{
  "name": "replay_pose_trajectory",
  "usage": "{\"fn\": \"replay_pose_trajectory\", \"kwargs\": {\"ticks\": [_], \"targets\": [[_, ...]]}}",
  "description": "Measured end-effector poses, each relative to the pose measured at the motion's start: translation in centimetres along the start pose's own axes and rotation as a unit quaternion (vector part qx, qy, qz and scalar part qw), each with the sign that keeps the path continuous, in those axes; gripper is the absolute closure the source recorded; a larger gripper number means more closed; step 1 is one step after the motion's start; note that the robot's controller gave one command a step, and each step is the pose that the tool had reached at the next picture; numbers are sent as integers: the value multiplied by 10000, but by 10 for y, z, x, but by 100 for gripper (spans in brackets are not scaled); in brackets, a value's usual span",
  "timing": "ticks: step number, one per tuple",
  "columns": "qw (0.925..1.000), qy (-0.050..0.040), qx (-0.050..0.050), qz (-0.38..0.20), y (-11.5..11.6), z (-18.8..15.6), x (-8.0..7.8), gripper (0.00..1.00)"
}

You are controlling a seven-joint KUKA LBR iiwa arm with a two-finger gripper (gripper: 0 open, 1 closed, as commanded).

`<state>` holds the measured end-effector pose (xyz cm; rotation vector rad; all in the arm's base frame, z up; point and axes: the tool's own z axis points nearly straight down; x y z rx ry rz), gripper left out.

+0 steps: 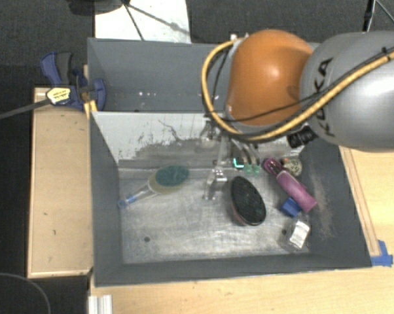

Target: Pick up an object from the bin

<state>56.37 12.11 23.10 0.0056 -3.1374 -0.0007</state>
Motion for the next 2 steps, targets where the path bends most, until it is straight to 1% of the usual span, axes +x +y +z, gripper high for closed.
{"fn": "replay_pose_trajectory", "kwargs": {"ticks": [1, 2], "targets": [[9998, -120, -24, 164, 21, 143, -12, 0], [9998, -66, -17, 189, 45, 81, -18, 0]]}}
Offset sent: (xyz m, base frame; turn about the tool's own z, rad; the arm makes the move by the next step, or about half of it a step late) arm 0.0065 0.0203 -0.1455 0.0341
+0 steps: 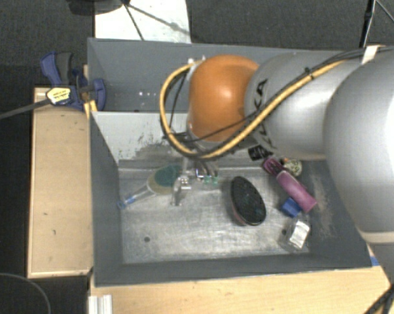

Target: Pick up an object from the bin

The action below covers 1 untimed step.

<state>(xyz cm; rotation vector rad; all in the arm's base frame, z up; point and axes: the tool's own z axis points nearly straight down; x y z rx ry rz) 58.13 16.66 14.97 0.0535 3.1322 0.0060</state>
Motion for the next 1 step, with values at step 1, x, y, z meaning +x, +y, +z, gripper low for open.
{"fn": "replay_pose_trajectory", "kwargs": {"ticks": [1], "targets": [[9735, 41, 31, 2285, -17, 14, -3, 0]]}}
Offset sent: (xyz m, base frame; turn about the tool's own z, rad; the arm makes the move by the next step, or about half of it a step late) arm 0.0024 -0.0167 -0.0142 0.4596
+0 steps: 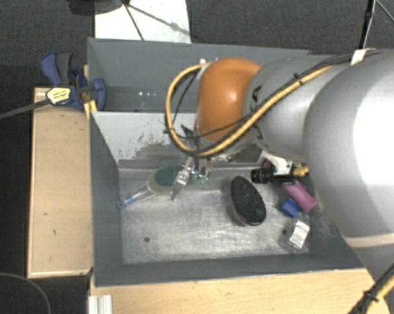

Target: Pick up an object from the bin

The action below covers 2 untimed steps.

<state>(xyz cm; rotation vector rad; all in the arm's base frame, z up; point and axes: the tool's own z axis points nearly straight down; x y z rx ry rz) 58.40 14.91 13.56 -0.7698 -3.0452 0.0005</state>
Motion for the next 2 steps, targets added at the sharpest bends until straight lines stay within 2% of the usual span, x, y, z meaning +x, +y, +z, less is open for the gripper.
{"fn": "replay_pose_trajectory", "kwargs": {"ticks": [1, 2], "targets": [[9948, 11, 10, 1022, 1, 43, -7, 0], [9893, 9, 1, 1456, -1, 34, 18, 0]]}}
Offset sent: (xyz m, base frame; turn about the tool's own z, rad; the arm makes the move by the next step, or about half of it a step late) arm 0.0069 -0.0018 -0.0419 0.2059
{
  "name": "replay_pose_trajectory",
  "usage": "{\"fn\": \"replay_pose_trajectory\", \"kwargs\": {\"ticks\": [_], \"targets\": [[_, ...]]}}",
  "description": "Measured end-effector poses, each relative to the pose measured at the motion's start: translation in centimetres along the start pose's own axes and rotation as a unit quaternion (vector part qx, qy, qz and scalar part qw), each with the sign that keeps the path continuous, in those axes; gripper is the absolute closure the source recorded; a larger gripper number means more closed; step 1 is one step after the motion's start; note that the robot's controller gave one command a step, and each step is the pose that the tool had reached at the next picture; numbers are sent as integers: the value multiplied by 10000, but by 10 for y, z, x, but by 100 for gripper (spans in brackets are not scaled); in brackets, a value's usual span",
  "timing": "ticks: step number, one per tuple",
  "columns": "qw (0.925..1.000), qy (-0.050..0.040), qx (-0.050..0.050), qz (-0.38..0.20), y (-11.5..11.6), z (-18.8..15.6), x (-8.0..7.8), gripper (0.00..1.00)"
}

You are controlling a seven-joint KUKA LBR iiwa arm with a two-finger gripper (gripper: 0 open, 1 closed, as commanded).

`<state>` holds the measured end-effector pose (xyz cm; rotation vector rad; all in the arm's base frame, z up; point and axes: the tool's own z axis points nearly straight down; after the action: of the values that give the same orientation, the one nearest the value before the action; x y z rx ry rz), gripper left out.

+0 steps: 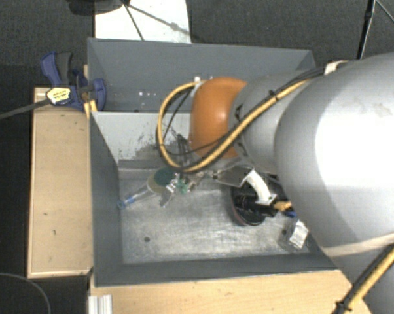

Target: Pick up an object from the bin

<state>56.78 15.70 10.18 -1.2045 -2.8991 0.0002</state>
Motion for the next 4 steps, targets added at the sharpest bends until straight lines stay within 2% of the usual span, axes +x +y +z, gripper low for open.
{"fn": "replay_pose_trajectory", "kwargs": {"ticks": [1, 2, 3, 4], "targets": [[9989, 11, 16, 477, 2, 24, -8, 0], [9989, 2, 16, 473, 1, 24, -9, 100], [9989, 4, 14, 469, 2, 24, -8, 0], [9924, -8, 25, 1230, 25, 27, -5, 0]]}}
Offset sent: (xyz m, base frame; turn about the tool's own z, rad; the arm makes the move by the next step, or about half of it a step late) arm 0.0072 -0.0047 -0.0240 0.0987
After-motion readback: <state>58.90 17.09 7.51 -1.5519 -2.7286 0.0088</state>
